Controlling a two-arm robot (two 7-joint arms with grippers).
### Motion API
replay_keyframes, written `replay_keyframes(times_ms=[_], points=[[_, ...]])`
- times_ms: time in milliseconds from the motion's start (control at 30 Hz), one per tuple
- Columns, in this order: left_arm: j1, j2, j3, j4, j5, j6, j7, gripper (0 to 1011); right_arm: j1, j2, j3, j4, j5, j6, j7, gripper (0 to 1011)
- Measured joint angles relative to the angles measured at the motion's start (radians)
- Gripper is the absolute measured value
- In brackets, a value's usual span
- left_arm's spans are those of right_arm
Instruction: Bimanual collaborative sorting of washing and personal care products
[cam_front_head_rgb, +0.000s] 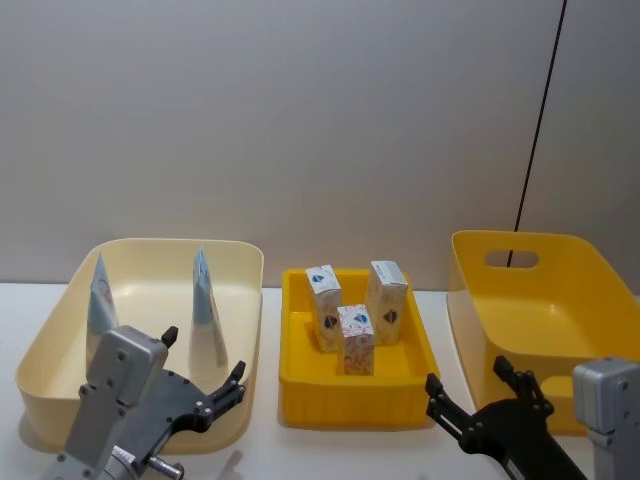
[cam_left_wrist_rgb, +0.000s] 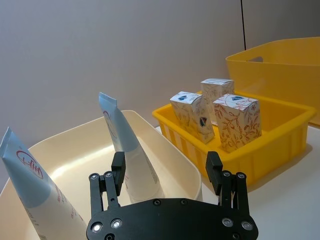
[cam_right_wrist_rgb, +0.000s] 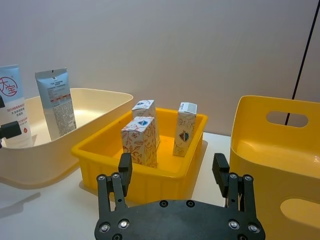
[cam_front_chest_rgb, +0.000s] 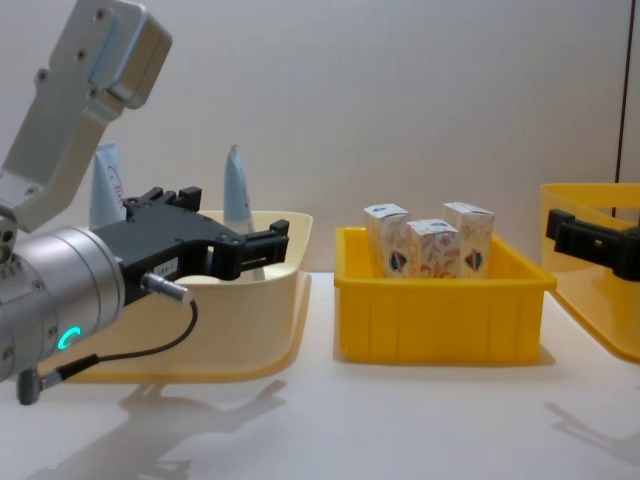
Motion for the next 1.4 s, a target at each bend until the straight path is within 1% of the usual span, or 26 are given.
replay_keyframes(times_ms=[1400], points=[[0.0, 0.0, 0.0, 0.0, 0.0, 0.0, 0.0, 1003, 0.0, 0.0, 0.0, 0.0, 0.0, 0.0, 0.0, 1001]])
